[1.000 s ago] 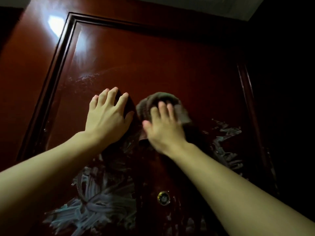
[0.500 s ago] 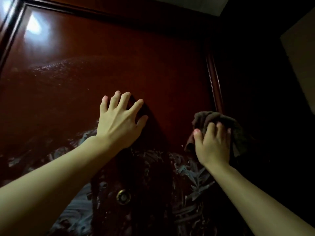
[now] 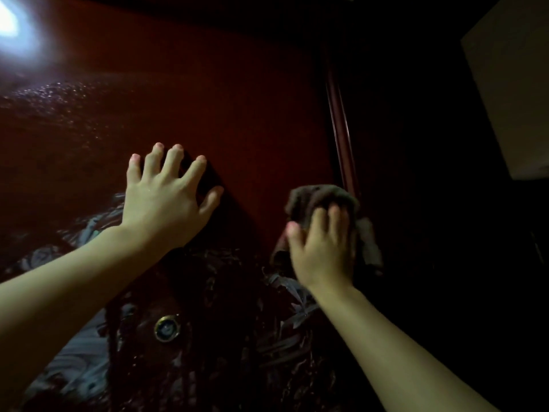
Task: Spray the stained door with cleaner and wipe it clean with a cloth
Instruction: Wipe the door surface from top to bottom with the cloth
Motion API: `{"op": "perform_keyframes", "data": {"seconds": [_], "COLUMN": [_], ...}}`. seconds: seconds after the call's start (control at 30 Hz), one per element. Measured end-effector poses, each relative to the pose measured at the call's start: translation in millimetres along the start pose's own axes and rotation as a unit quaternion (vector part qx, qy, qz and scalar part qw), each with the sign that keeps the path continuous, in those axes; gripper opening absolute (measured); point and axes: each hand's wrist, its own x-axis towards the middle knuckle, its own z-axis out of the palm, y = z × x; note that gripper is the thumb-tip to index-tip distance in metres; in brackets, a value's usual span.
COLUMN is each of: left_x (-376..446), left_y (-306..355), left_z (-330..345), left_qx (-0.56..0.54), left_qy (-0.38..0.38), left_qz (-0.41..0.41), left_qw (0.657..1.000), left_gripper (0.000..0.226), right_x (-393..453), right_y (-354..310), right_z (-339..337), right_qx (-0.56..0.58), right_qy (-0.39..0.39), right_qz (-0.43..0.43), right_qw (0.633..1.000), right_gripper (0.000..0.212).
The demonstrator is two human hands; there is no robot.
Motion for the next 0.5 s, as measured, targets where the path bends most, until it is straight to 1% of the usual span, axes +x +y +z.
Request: {"op": "perform_keyframes", "data": {"seconds": [0.03, 0.1, 0.23, 0.3, 0.37, 0.4, 0.43, 0.5], "left_x": [-0.1, -0.5, -2.2, -1.8, 0.6, 1.6, 2.3, 1.8], "left_y": [0.8, 0.1, -1.9, -3.2, -7.6, -11.3, -16.1, -29.3], "left_z": [-0.2, -0.1, -2.5, -5.8, -10.7, -14.0, -18.1, -25.6], "left_qx": [-0.002, -0.005, -0.017, -0.028, -0.04, -0.051, -0.07, -0.12], "left_qy": [0.0, -0.002, -0.002, -0.013, -0.024, -0.027, -0.027, -0.013], "left_qz": [-0.001, 0.0, 0.009, 0.009, 0.013, 0.02, 0.027, 0.025], "left_qw": [1.0, 1.0, 1.0, 0.999, 0.999, 0.998, 0.997, 0.992], "left_gripper": [0.063, 0.061, 0.062, 0.06, 0.056, 0.056, 0.056, 0.052], "right_x": [-4.0, -21.2, -82.0, -92.7, -75.4, -59.5, -42.2, -10.7], "right_y": [16.9, 43.1, 61.9, 57.4, 43.6, 32.0, 19.6, -9.9], "right_z": [-1.7, -3.8, 1.9, 4.6, 3.4, 0.9, -0.6, 0.9], "right_qx": [-0.02, -0.048, -0.046, -0.03, 0.028, 0.051, 0.064, 0.05], "right_qy": [0.024, 0.036, -0.006, -0.031, -0.027, -0.025, -0.023, -0.001], "right_qz": [0.005, 0.0, 0.002, 0.023, 0.059, 0.068, 0.063, 0.013], "right_qw": [1.0, 0.998, 0.999, 0.999, 0.998, 0.996, 0.996, 0.999], "right_gripper": [0.062, 0.058, 0.052, 0.055, 0.066, 0.068, 0.065, 0.06]}}
